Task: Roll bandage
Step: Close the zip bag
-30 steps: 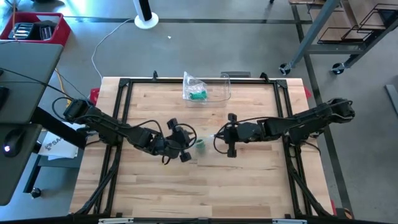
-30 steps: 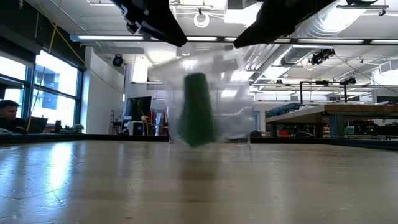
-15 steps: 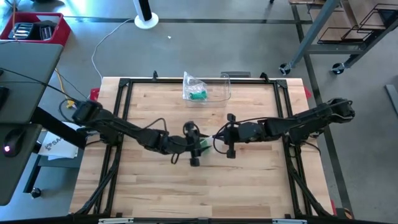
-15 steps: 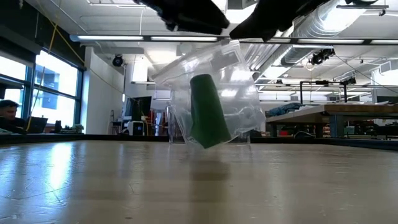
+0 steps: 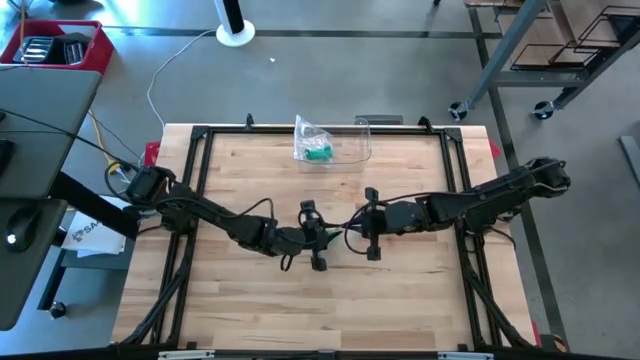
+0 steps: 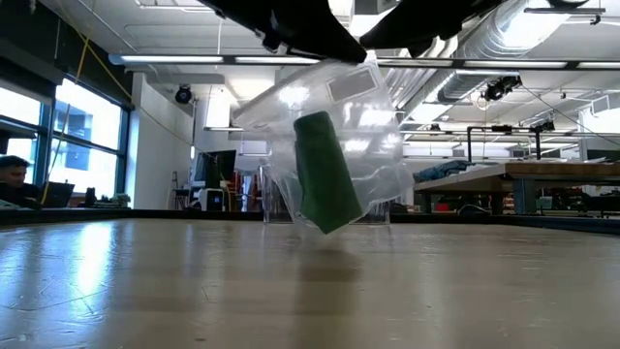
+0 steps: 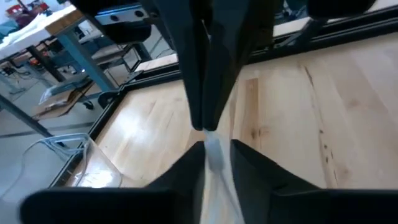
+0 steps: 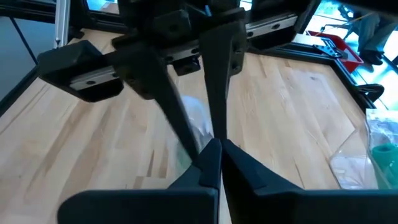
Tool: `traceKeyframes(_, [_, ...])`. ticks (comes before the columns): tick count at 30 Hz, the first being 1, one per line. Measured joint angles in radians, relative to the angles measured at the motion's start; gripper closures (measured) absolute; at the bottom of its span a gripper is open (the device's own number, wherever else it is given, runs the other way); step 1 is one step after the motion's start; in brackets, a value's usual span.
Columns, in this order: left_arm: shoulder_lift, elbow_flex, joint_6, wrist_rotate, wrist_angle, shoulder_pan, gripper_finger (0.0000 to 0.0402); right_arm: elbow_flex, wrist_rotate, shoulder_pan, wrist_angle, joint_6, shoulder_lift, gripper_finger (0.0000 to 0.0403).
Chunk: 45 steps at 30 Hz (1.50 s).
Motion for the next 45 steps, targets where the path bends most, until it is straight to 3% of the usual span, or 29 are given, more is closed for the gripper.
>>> traceKeyframes(6, [0.0, 0.0, 0.004, -0.034, -0.014, -0.019, 0.0389, 0.0, -0.004, 0.0, -0.023, 0.012, 0.0, 0.0403])
traceKeyframes(16, [0.0, 0.0, -0.014, -0.058, -0.053, -0.037, 0.038, 0.0, -0.023, 0.002, -0.056, -0.088, 0.0, 0.0399])
traceKeyframes(19, [0.0, 0.0, -0.015, -0.053, -0.053, -0.037, 0.0383, 0.0, -0.041, 0.009, -0.056, -0.14, 0.0, 0.0369])
traceKeyframes(25, [0.0, 0.0, -0.023, -0.049, -0.053, -0.037, 0.038, 0.0, -0.03, 0.011, -0.056, -0.162, 0.0, 0.0275])
traceKeyframes(28, [0.0, 0.0, -0.032, -0.046, -0.053, -0.037, 0.038, 0.0, -0.043, 0.011, -0.034, -0.193, 0.011, 0.0257])
traceKeyframes(33, [0.0, 0.0, -0.04, -0.021, -0.054, -0.037, 0.038, 0.0, -0.044, 0.011, 0.036, -0.253, 0.073, 0.0283])
traceKeyframes(41, [-0.001, -0.001, -0.043, -0.022, -0.062, -0.037, 0.038, -0.002, -0.043, 0.019, 0.061, -0.279, 0.099, 0.0388])
traceKeyframes(45, [-0.002, -0.001, -0.055, -0.021, -0.077, -0.037, 0.038, -0.002, -0.02, 0.038, 0.063, -0.294, 0.098, 0.0397])
